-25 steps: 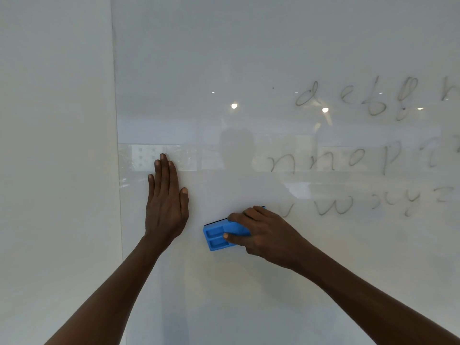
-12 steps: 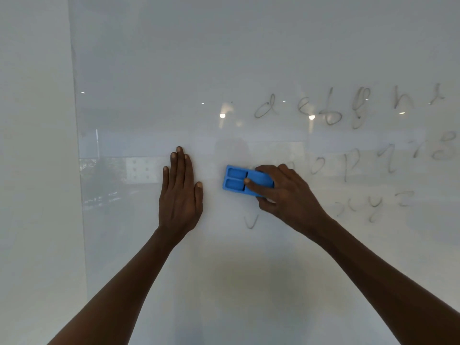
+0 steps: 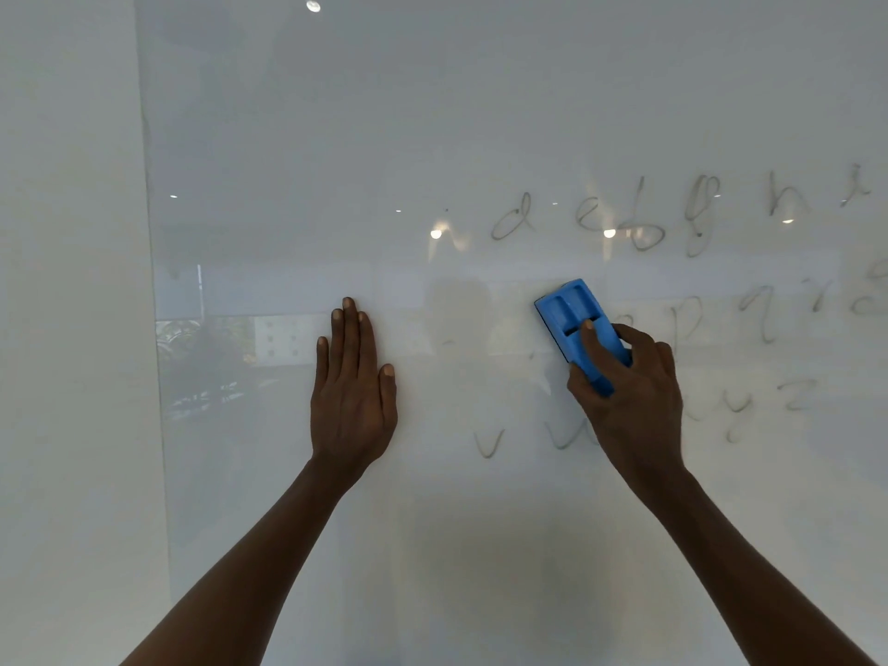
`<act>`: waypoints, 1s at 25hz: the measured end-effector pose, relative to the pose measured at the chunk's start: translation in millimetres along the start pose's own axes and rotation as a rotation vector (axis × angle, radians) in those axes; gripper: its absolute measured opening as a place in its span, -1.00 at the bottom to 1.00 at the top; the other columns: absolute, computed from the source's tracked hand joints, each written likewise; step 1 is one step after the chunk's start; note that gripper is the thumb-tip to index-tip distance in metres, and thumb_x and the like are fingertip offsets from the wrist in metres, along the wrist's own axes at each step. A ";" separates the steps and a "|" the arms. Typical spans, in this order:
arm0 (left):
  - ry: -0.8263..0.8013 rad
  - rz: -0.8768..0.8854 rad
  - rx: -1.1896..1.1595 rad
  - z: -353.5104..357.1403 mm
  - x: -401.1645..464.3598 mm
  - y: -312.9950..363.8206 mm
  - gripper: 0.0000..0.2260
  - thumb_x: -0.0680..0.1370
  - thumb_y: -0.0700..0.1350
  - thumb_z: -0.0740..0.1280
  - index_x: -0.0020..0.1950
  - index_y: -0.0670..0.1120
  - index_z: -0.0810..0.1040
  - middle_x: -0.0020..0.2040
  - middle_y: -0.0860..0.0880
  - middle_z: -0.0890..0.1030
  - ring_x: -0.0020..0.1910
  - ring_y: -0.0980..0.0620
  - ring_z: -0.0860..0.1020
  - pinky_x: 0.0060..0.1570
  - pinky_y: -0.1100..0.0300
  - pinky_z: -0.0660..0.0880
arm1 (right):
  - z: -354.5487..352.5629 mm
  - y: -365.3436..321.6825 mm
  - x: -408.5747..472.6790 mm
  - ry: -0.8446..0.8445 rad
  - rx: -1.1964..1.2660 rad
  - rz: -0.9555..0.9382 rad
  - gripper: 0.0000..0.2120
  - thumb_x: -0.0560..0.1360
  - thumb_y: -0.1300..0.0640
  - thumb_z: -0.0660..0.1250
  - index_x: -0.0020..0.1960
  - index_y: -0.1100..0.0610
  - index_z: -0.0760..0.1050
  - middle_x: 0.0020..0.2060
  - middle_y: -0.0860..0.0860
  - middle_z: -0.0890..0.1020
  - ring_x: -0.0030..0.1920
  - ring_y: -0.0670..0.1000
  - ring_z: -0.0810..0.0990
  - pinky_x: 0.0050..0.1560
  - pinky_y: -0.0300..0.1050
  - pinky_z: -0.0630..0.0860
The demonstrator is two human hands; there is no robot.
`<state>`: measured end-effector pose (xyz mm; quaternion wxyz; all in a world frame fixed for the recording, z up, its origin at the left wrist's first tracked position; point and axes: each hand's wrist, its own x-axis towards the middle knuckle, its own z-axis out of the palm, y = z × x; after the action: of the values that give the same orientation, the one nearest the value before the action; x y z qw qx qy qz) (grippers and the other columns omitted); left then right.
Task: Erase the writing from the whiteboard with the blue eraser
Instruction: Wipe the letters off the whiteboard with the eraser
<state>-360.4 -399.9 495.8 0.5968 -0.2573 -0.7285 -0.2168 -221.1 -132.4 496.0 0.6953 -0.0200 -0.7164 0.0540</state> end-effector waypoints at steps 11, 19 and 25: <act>0.008 0.000 -0.038 3.7 -1.5 -4.1 -0.44 0.68 -0.08 0.02 0.65 -0.22 -0.01 0.68 -0.14 -0.04 0.67 -0.06 -0.09 0.64 0.00 -0.07 | 37.2 -87.0 -24.4 -0.105 0.042 -0.320 -0.53 0.44 0.10 0.39 0.34 0.07 0.47 0.13 0.16 0.56 -0.03 0.13 0.50 -0.12 -0.02 0.54; 0.009 -0.002 -0.022 3.0 -2.4 -3.8 -0.44 0.68 -0.08 0.01 0.64 -0.25 0.01 0.68 -0.16 -0.02 0.67 -0.07 -0.08 0.64 -0.05 -0.04 | -0.7 -12.0 -19.4 -0.084 0.000 -0.121 -0.42 0.37 0.15 0.50 0.36 0.01 0.46 0.15 0.16 0.51 0.01 0.14 0.47 -0.18 0.02 0.56; 0.024 0.013 0.007 4.7 -2.4 -2.5 -0.45 0.68 -0.10 0.03 0.64 -0.27 0.01 0.67 -0.20 -0.01 0.67 -0.12 -0.05 0.63 -0.09 -0.01 | -9.8 11.7 -9.5 0.001 0.003 0.109 -0.43 0.44 0.09 0.46 0.41 -0.03 0.39 0.18 0.11 0.46 0.07 0.02 0.38 -0.15 -0.15 0.45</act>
<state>-365.3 -399.1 492.6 0.6078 -0.2572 -0.7204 -0.2133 -211.5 -121.2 485.6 0.6918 -0.0583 -0.7137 0.0929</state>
